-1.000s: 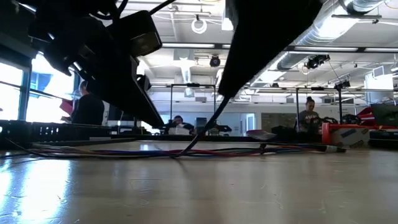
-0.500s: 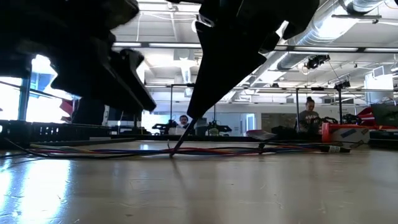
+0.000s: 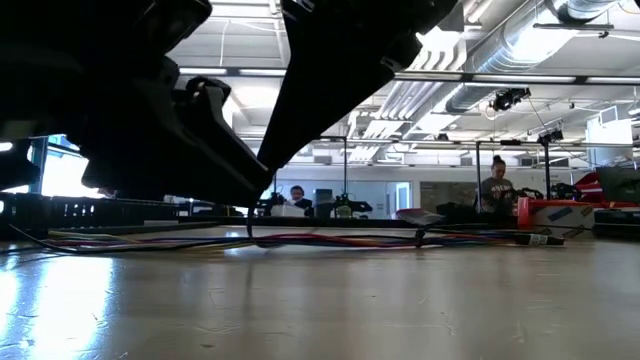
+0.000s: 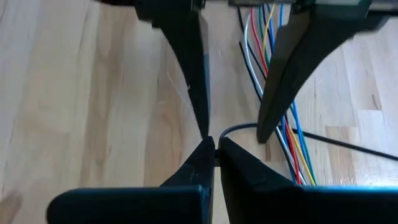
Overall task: Ziptie cables
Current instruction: Wrap the cables together using the black zip tie
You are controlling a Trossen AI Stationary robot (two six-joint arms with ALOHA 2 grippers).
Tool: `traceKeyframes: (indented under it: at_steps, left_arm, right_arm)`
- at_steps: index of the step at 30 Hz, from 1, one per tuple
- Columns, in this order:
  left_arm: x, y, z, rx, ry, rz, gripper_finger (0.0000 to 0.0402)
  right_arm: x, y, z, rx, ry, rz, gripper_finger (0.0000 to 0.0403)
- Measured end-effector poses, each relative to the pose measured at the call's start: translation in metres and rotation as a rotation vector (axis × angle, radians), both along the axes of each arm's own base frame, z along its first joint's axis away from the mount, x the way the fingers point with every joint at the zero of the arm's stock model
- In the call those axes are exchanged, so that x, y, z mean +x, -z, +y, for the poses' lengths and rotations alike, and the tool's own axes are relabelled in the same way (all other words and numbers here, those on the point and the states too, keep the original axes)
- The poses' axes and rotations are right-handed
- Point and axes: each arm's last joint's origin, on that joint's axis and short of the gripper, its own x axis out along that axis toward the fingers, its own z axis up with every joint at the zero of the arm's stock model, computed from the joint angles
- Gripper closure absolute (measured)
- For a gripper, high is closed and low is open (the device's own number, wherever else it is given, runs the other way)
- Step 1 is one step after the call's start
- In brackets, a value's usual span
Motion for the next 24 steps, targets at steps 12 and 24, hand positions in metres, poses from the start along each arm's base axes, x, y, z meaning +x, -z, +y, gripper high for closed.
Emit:
traceKeyframes:
  at_steps: [12,24]
  left_arm:
    - [0.003,0.004,-0.001,-0.040,-0.002,-0.020,0.0357]
    - [-0.009,0.003,-0.017,-0.077,-0.074,-0.065,0.0401]
  right_arm:
    - [0.000,0.000,0.000,-0.008,-0.015,-0.001,0.0402]
    - [-0.010,-0.026,0.006,0.029,-0.049,-0.028,0.0279]
